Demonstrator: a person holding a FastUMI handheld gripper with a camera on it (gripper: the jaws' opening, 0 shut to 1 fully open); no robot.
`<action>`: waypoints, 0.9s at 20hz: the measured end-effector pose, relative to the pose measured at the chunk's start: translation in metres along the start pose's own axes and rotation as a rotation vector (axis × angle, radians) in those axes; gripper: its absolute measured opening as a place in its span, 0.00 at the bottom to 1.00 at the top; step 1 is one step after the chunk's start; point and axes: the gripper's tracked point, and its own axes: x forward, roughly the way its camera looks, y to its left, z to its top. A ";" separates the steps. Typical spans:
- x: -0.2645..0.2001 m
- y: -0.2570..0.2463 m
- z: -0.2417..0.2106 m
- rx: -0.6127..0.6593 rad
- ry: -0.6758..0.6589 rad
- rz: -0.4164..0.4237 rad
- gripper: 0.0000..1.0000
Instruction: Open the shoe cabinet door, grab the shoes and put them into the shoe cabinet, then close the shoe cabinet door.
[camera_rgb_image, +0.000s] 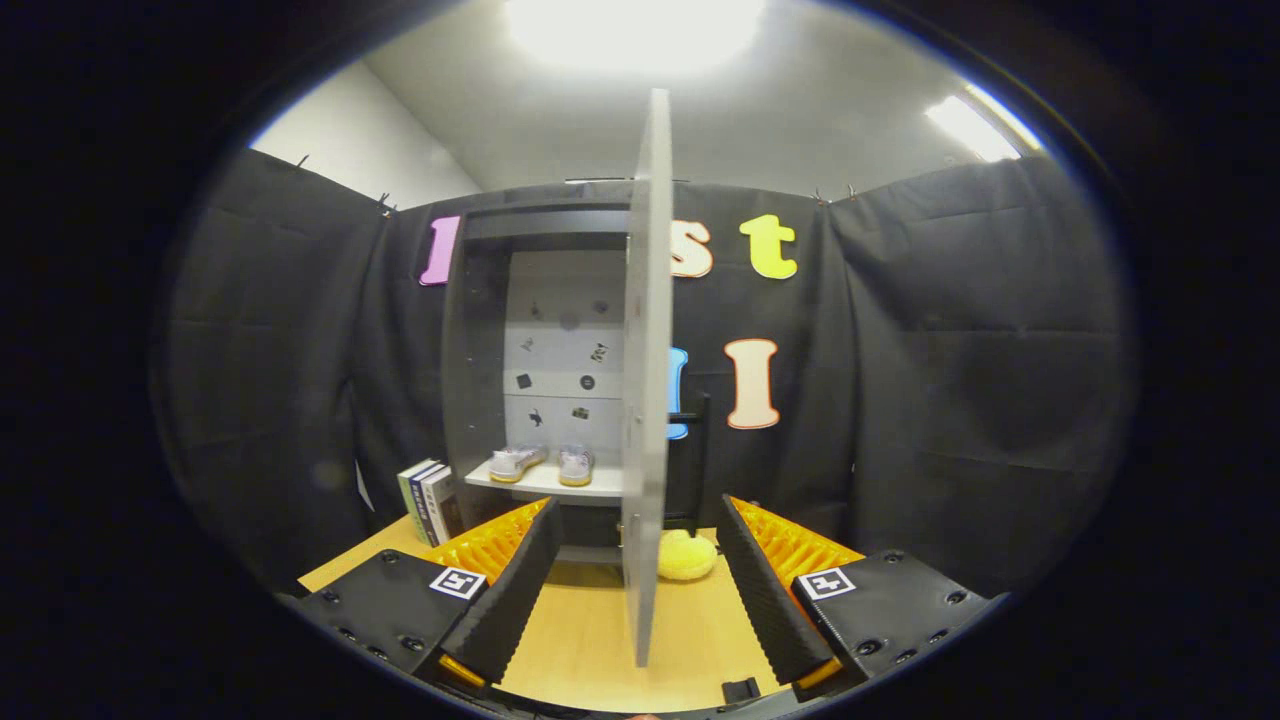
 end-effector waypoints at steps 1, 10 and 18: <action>0.006 -0.013 -0.002 0.010 0.006 -0.009 0.97; 0.084 -0.105 0.006 -0.019 -0.024 -0.036 0.95; 0.132 -0.092 0.000 -0.034 0.000 0.013 0.93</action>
